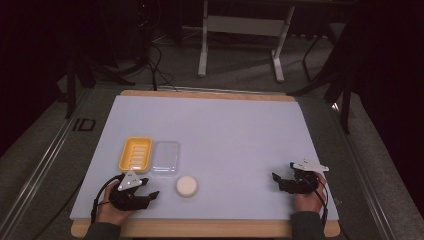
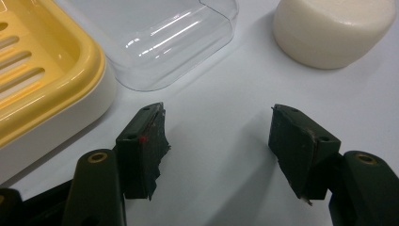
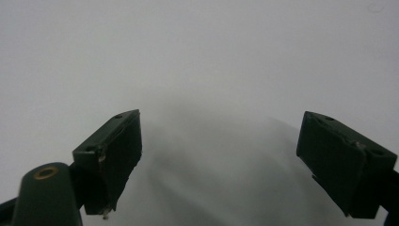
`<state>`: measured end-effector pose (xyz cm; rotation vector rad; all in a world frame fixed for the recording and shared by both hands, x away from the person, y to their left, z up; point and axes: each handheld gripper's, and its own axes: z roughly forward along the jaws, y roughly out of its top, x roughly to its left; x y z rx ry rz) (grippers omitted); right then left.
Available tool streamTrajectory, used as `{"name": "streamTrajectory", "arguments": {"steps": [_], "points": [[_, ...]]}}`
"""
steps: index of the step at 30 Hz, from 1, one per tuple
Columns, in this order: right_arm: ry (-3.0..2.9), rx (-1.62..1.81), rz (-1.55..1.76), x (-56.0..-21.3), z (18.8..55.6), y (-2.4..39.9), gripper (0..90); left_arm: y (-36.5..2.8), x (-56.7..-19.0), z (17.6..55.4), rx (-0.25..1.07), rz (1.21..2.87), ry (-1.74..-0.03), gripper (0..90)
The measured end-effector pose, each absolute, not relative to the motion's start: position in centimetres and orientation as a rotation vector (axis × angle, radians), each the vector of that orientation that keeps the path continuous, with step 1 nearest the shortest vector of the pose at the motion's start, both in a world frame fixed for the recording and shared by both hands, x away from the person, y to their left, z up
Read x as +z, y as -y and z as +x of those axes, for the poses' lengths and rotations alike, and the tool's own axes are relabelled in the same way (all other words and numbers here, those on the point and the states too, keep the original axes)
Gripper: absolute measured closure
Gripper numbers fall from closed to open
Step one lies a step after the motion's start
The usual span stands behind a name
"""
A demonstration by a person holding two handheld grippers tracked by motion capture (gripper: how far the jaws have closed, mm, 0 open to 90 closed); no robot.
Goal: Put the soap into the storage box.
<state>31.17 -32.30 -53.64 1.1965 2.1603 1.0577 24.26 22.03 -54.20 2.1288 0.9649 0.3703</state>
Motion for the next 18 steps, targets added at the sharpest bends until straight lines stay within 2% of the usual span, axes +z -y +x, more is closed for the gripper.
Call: {"name": "streamTrajectory", "arguments": {"steps": [18], "points": [[-2.117, 1.095, 1.135, -53.52, 30.48, 32.39, 14.6, -21.76, -53.22, 24.31, 0.376, 2.133, -0.967, 37.5]]}}
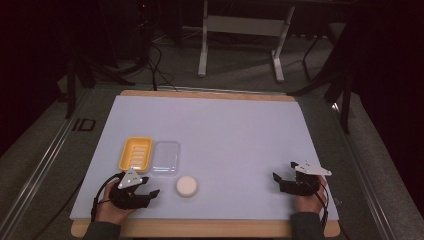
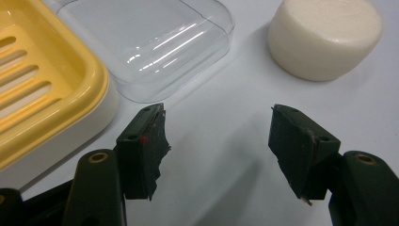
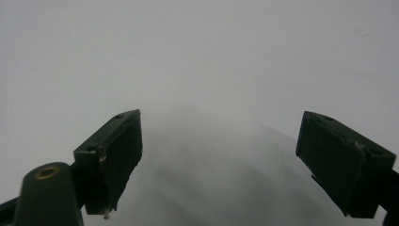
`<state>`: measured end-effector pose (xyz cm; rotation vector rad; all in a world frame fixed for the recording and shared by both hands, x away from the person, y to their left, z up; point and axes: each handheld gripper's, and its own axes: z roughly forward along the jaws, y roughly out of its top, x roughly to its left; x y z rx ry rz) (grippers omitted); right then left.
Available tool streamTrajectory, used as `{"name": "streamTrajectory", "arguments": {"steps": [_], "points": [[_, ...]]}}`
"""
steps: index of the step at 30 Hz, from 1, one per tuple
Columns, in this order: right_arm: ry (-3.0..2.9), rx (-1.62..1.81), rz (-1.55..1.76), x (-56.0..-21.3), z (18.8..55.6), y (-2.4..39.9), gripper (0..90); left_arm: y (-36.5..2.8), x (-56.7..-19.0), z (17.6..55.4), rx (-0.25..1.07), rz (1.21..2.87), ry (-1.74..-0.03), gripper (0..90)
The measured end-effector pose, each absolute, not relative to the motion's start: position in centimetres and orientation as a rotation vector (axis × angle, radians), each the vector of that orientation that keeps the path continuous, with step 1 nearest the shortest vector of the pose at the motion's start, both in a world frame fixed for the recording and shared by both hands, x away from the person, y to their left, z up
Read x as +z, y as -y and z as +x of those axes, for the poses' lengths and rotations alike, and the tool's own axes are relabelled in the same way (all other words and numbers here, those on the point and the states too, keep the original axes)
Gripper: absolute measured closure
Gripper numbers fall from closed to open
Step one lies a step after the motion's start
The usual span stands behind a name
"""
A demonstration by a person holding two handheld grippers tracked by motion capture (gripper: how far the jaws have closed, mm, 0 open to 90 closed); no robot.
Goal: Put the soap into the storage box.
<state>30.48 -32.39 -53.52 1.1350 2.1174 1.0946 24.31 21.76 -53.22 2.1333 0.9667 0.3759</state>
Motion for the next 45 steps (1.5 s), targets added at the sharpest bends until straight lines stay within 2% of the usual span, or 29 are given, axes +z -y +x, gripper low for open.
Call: {"name": "streamTrajectory", "arguments": {"steps": [17, 45], "points": [[-2.106, 1.087, 1.113, -53.5, 30.2, 32.2, 14.7, -20.9, -52.6, 24.6, 0.328, 2.179, -0.946, 36.5], [-2.097, 1.090, 1.106, -53.5, 30.1, 32.2, 14.8, -18.1, -50.4, 25.6, 0.307, 2.363, -0.739, 31.9]]}}
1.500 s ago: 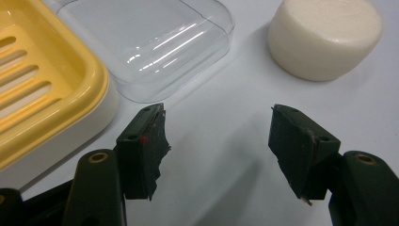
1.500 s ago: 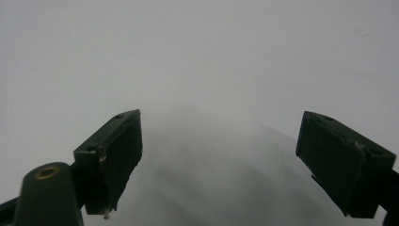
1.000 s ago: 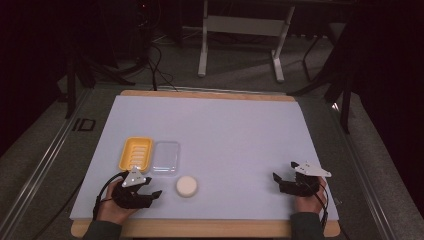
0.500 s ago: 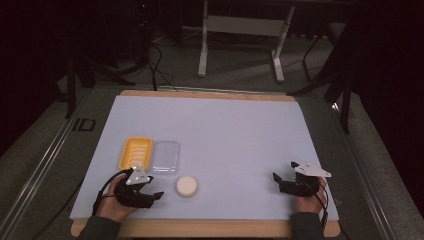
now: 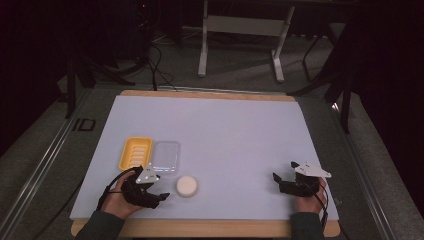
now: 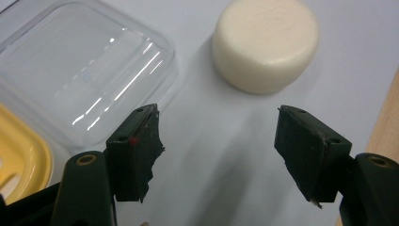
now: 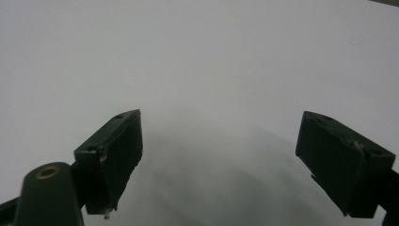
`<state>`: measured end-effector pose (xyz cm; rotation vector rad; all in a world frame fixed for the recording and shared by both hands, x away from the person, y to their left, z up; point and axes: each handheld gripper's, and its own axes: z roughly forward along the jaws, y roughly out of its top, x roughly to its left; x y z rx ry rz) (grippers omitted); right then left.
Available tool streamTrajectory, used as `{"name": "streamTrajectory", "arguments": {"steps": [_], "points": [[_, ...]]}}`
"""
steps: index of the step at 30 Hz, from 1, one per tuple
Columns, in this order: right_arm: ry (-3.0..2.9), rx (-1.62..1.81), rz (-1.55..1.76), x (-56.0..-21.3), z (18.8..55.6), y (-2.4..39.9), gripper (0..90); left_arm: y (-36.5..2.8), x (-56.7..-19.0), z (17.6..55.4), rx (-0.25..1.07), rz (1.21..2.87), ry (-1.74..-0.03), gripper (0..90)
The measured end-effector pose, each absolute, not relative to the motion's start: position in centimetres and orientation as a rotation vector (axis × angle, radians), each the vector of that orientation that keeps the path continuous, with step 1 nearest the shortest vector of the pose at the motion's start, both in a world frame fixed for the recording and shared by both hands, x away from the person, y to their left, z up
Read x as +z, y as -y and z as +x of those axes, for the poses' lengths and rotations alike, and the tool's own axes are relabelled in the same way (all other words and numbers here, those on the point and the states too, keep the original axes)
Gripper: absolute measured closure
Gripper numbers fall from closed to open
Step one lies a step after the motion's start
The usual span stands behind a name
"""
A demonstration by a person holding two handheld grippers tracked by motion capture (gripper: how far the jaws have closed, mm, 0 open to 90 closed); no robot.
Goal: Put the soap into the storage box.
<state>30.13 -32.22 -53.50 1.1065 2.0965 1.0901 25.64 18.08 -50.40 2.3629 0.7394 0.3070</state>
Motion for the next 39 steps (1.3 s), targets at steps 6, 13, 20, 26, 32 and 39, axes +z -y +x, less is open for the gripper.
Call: {"name": "streamTrajectory", "arguments": {"steps": [6, 13, 20, 26, 32, 39], "points": [[-2.095, 1.094, 1.103, -53.5, 30.1, 32.3, 14.8, -17.4, -50.1, 25.9, 0.312, 2.409, -0.705, 31.4], [-2.095, 1.093, 1.103, -53.5, 30.1, 32.2, 14.8, -16.8, -49.8, 26.2, 0.314, 2.434, -0.673, 29.3], [-2.101, 1.087, 1.097, -53.5, 30.1, 32.2, 14.8, -16.4, -49.8, 26.5, 0.286, 2.456, -0.638, 27.4], [-2.102, 1.090, 1.098, -53.5, 30.1, 32.2, 14.8, -16.1, -49.6, 26.7, 0.282, 2.474, -0.616, 25.0], [-2.103, 1.099, 1.088, -53.5, 30.0, 32.2, 14.8, -15.8, -49.2, 26.9, 0.294, 2.483, -0.610, 18.9], [-2.100, 1.108, 1.087, -53.5, 30.0, 32.2, 14.8, -15.3, -48.8, 27.1, 0.288, 2.524, -0.570, 17.6]]}}
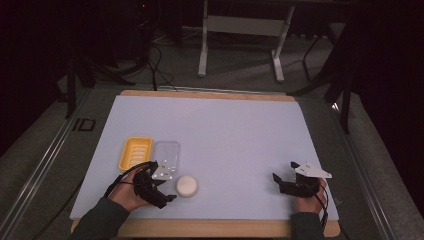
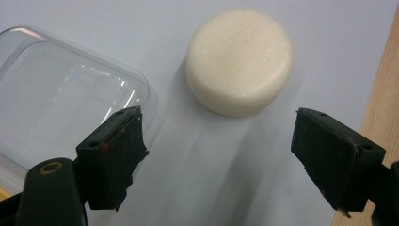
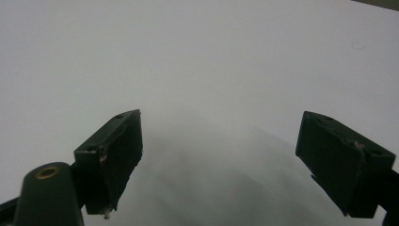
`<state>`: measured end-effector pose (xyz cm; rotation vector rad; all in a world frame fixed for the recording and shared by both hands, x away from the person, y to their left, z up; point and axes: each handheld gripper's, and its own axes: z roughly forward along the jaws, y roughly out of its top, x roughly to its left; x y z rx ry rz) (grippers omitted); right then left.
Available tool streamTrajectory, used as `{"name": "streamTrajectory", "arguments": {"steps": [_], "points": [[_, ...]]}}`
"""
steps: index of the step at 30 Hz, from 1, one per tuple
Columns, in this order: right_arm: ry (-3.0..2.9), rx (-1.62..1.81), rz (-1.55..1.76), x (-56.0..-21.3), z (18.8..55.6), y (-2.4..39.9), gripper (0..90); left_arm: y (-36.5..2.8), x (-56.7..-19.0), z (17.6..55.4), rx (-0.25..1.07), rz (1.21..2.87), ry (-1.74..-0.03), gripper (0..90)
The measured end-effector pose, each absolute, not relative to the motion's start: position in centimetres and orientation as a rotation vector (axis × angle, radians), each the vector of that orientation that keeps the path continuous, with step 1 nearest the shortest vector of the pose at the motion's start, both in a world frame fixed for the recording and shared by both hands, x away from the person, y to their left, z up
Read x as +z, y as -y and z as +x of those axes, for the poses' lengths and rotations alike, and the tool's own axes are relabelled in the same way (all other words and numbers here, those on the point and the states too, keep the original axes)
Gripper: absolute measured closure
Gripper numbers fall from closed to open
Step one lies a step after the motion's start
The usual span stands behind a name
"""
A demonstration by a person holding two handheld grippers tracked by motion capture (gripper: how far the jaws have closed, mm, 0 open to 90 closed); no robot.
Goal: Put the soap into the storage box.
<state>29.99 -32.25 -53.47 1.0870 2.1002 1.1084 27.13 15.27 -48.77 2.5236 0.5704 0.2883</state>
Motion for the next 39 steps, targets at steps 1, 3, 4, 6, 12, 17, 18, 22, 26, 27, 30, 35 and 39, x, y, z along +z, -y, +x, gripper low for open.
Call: {"name": "streamTrajectory", "arguments": {"steps": [1, 3, 4, 6, 12, 17, 18, 22, 26, 27, 30, 35, 39], "points": [[-2.100, 1.109, 1.087, -53.5, 30.0, 32.3, 14.8, -15.2, -48.7, 27.2, 0.288, 2.528, -0.565, 17.5], [-2.100, 1.109, 1.087, -53.5, 30.0, 32.3, 14.8, -15.0, -48.6, 27.2, 0.282, 2.532, -0.557, 17.2], [-2.100, 1.109, 1.087, -53.5, 30.0, 32.3, 14.8, -14.9, -48.5, 27.3, 0.279, 2.536, -0.554, 16.4], [-2.098, 1.110, 1.086, -53.5, 30.0, 32.3, 14.8, -14.7, -48.4, 27.3, 0.268, 2.538, -0.549, 14.8], [-2.098, 1.110, 1.086, -53.5, 30.0, 32.3, 14.8, -14.0, -48.3, 27.7, 0.226, 2.574, -0.512, 12.4], [-2.098, 1.109, 1.086, -53.5, 30.0, 32.3, 14.8, -13.4, -48.4, 28.2, 0.189, 2.592, -0.493, 13.9], [-2.099, 1.109, 1.086, -53.5, 30.0, 32.3, 14.8, -13.3, -48.4, 28.3, 0.189, 2.587, -0.496, 13.9], [-2.099, 1.112, 1.085, -53.5, 30.0, 32.3, 14.8, -12.9, -48.5, 28.6, 0.170, 2.605, -0.488, 14.3], [-2.099, 1.112, 1.083, -53.5, 30.0, 32.3, 14.8, -12.4, -48.7, 28.9, 0.157, 2.629, -0.477, 15.0], [-2.098, 1.112, 1.083, -53.5, 30.0, 32.3, 14.8, -12.3, -48.7, 29.0, 0.155, 2.637, -0.472, 15.0], [-2.099, 1.111, 1.083, -53.5, 30.0, 32.3, 14.8, -11.9, -48.8, 29.1, 0.156, 2.653, -0.459, 15.1], [-2.099, 1.113, 1.079, -53.5, 30.0, 32.3, 14.8, -11.5, -49.0, 29.5, 0.150, 2.664, -0.458, 15.0], [-2.099, 1.116, 1.079, -53.5, 30.0, 32.3, 14.8, -11.2, -49.2, 29.8, 0.146, 2.676, -0.454, 15.0]]}}
